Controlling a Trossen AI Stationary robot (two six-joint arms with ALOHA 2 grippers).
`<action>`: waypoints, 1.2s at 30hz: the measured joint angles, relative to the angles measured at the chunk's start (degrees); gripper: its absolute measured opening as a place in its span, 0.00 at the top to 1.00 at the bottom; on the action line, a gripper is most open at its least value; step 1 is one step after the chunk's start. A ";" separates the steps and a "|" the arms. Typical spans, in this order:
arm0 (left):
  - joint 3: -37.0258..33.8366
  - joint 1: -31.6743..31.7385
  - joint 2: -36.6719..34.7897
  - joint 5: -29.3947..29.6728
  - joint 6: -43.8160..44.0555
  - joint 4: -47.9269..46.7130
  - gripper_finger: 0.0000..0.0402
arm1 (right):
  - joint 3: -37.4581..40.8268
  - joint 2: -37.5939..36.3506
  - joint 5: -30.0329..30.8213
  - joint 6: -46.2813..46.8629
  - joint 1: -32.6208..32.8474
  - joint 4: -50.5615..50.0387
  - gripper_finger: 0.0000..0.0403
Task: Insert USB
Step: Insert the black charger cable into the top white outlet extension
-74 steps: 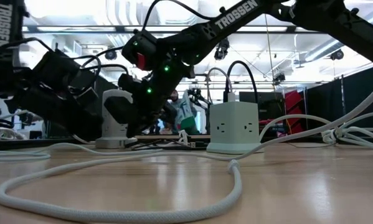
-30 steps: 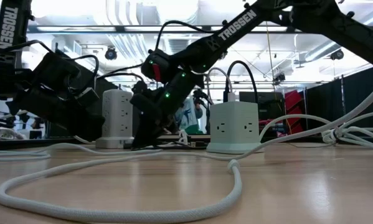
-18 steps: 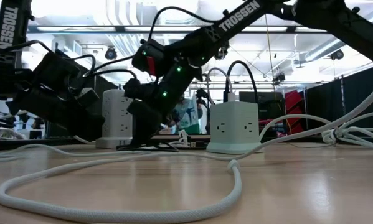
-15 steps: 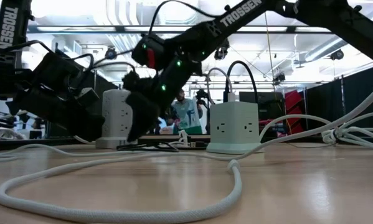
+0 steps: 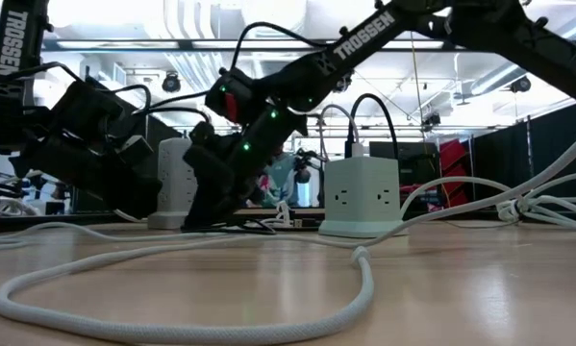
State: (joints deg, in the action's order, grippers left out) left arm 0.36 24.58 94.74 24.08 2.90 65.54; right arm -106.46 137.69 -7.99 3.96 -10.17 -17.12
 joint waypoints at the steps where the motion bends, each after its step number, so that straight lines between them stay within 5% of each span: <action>1: 0.00 0.00 0.00 0.02 0.00 0.00 1.00 | -0.01 0.02 0.05 0.55 0.02 -0.06 0.61; 20: 0.00 0.00 0.02 0.02 0.85 -0.11 1.00 | 0.07 0.00 2.30 -1.53 1.10 -0.97 0.98; 36: 0.00 0.00 0.03 0.04 0.84 -0.13 1.00 | -0.94 0.07 13.16 -6.60 5.41 -1.54 0.99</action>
State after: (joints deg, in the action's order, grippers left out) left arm 0.36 24.58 94.77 24.12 3.74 65.41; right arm -107.40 137.75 5.17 -2.64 -4.77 -18.65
